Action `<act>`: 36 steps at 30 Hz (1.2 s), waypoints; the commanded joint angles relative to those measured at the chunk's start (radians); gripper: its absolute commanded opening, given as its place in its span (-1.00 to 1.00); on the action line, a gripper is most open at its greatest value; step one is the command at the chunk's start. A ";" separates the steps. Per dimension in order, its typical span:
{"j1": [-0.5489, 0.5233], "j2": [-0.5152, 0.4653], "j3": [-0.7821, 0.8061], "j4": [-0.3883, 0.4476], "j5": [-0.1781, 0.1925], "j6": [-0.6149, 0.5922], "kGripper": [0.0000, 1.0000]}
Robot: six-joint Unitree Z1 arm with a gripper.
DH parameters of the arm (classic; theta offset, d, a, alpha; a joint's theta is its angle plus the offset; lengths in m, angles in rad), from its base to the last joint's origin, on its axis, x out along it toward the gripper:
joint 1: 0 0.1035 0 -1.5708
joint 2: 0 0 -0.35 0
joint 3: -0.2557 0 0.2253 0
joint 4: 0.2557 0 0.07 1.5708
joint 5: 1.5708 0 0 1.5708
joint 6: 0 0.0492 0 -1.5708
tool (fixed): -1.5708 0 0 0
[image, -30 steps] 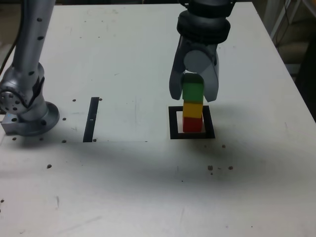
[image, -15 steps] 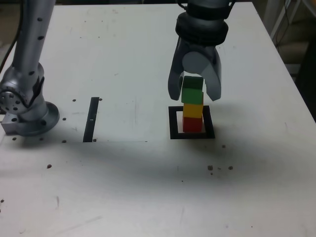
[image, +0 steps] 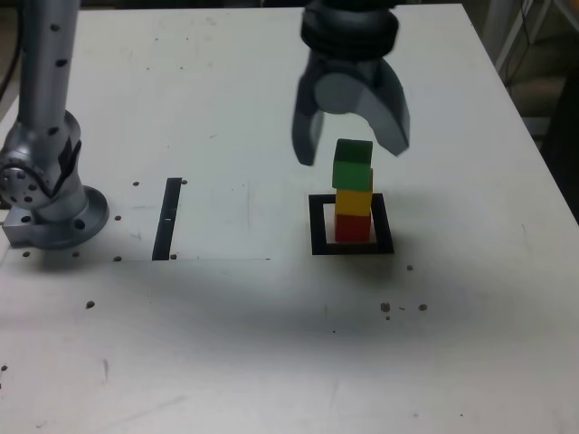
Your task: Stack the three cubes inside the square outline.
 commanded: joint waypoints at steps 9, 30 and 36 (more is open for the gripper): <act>0.002 -0.174 0.165 -0.015 0.050 -0.002 0.99; 0.027 -0.482 0.730 -0.217 0.051 -0.038 0.99; 0.030 -0.528 0.838 -0.277 0.039 -0.050 0.99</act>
